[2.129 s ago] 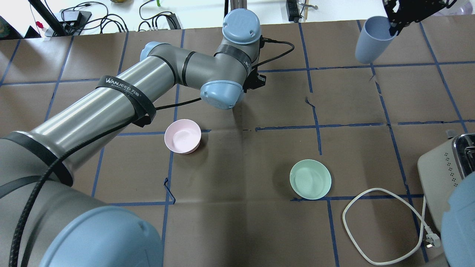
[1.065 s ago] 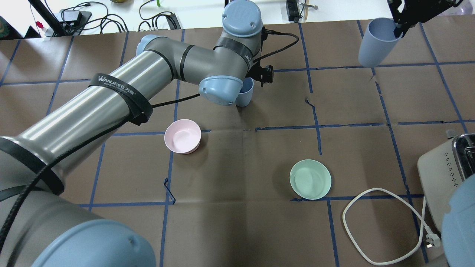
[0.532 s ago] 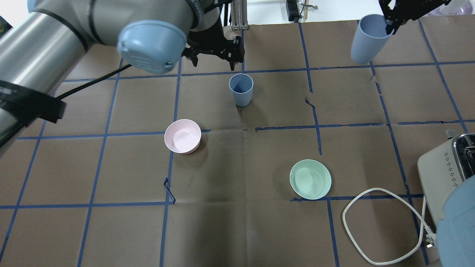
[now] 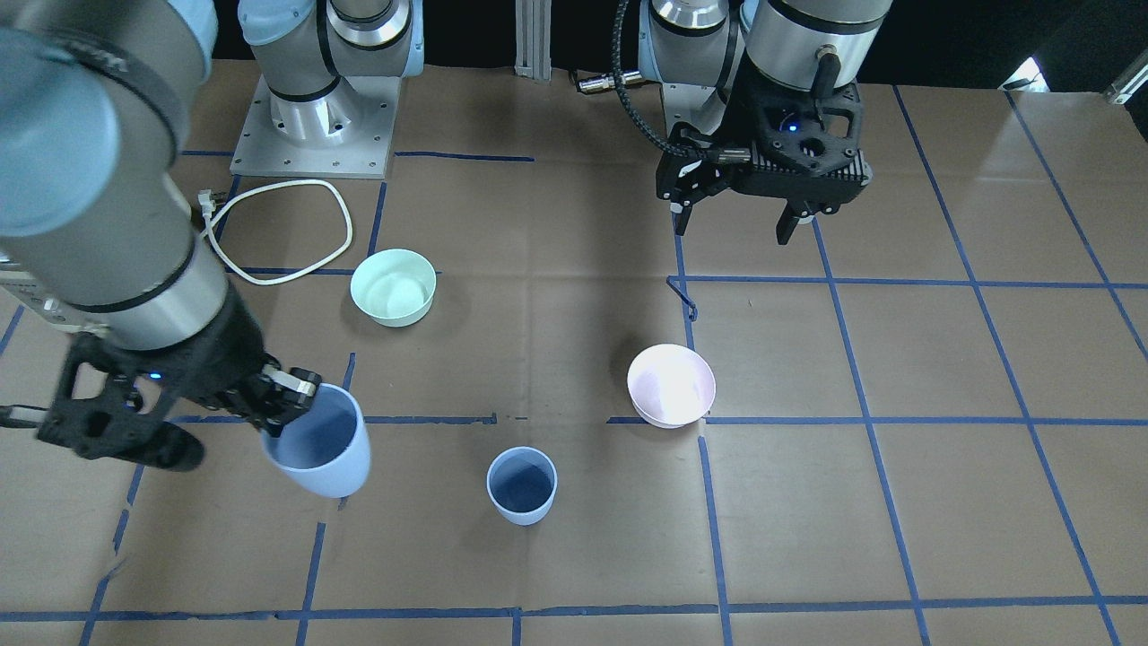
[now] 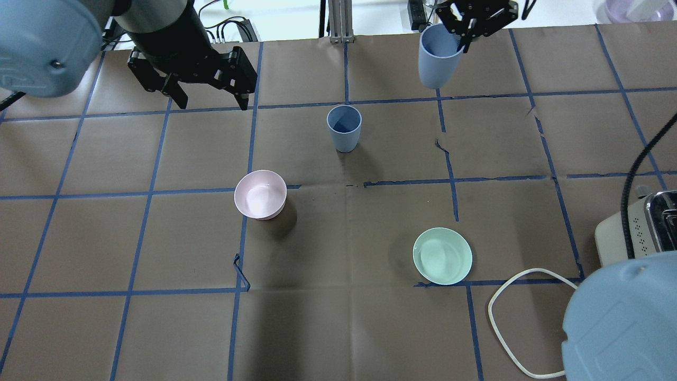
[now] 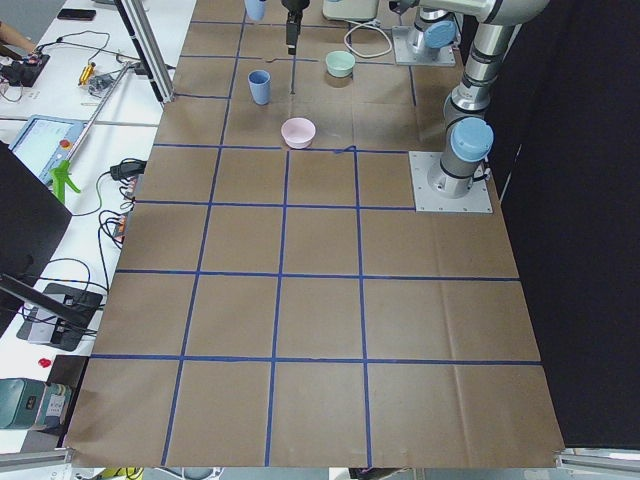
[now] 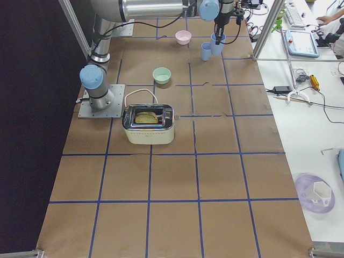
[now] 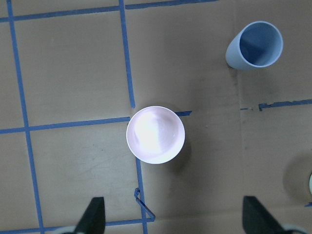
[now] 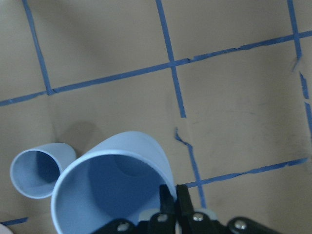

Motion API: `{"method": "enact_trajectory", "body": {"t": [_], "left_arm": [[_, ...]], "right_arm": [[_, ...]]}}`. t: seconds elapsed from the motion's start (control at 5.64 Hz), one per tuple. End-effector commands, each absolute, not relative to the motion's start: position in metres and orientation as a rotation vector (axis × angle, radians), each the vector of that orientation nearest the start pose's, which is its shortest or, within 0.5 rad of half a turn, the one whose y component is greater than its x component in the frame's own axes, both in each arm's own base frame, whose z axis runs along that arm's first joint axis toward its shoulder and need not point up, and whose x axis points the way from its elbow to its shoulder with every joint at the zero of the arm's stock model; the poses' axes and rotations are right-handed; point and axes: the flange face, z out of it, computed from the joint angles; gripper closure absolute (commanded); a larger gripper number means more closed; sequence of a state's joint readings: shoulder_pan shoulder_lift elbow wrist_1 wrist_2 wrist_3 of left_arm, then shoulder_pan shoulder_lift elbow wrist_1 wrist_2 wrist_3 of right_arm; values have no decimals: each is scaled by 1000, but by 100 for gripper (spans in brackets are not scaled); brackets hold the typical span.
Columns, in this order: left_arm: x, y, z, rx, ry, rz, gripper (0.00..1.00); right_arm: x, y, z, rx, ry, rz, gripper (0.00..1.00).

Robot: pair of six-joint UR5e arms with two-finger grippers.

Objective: Stack blue cups with both arms

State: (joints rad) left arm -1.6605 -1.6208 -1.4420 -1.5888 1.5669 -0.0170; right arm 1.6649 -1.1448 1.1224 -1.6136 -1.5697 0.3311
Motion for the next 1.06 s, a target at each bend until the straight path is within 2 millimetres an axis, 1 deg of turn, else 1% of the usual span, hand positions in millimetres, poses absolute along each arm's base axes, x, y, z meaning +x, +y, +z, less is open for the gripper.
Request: {"method": "enact_trajectory", "body": {"t": [0.0,0.18,0.53,0.71,0.89], "left_arm": [[-157,-494,538,51,3146,-127,1],[-155,-493,535,3,3146,-125,1],[-142,-494,540,-77,3147,-137,1],[-129,-491,543,-115,3145,-142,1],[-125,-491,543,-106,3144,-145,1]], "right_arm": [[309,-645,448,491,3058,-122,91],[329,-650,436,510,3054,-116,91],[333,-659,396,488,3090,-47,91],[333,-656,389,486,3096,-26,91],[333,-656,385,485,3093,-8,91]]}}
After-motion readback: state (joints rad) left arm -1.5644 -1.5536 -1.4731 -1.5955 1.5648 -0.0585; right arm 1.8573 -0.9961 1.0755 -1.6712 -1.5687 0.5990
